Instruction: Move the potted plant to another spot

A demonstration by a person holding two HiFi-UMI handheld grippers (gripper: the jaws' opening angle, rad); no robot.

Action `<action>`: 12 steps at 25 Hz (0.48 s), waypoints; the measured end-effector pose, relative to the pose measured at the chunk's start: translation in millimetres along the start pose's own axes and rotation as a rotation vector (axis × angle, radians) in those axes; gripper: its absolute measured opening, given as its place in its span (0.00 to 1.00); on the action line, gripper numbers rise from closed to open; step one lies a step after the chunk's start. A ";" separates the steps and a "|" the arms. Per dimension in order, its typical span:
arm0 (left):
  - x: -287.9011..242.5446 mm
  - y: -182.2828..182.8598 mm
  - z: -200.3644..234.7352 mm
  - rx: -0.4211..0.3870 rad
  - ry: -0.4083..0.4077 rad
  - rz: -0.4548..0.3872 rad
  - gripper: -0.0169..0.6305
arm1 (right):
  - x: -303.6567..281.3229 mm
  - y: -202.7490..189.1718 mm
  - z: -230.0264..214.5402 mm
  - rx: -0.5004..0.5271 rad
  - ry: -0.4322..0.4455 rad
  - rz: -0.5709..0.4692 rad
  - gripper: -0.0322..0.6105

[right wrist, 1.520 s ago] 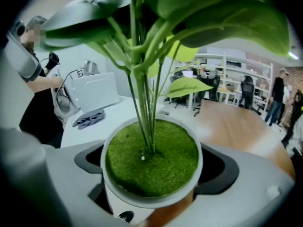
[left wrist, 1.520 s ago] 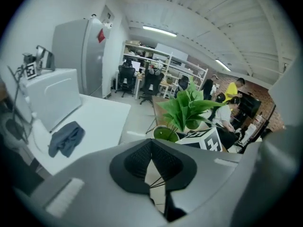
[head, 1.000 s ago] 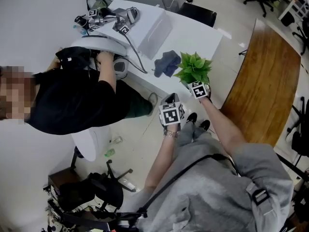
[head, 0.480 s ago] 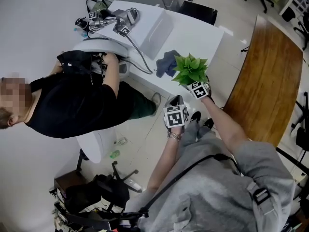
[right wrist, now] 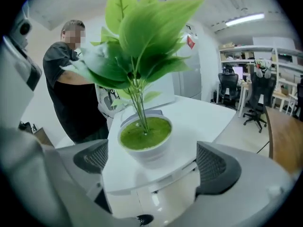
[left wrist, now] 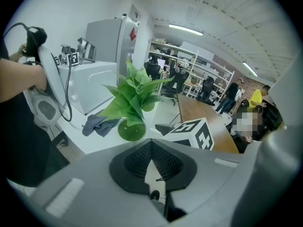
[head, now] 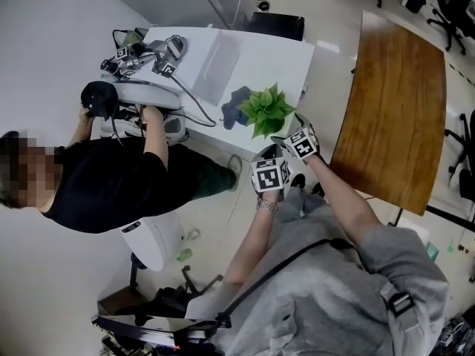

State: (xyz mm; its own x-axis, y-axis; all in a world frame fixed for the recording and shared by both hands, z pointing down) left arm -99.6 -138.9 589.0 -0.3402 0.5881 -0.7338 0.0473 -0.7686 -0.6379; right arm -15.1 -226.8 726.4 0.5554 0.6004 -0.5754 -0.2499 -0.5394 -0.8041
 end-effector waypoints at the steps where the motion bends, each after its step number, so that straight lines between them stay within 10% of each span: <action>1: 0.1 -1.7 -3.8 0.000 -0.006 0.004 0.05 | 6.2 -3.6 -0.5 0.003 -0.012 0.010 0.95; 3: 1.5 -7.2 -10.9 0.010 -0.022 0.017 0.05 | 30.2 -14.9 -4.0 -0.039 -0.083 0.008 0.78; 6: 0.9 -12.7 -21.4 -0.008 -0.046 0.037 0.05 | 76.3 -29.7 -16.4 -0.180 -0.258 -0.033 0.05; 12: -1.1 -19.8 -58.7 -0.140 -0.142 0.035 0.05 | 145.5 -34.6 -5.8 -0.350 -0.331 -0.056 0.05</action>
State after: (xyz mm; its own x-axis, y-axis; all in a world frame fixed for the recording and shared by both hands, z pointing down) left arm -45.0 -109.5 588.7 -0.4645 0.5127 -0.7221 0.1881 -0.7396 -0.6462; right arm 79.0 -124.2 671.4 0.2639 0.7593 -0.5949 0.0867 -0.6329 -0.7694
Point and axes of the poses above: the fingertips, and each gripper's own axes: x backward along the fingers, z to its left, y out of its top, the point moved 8 cm from there along x, backward along the fingers, and after that the axes turned 1 degree about x, right-handed, at the moved point
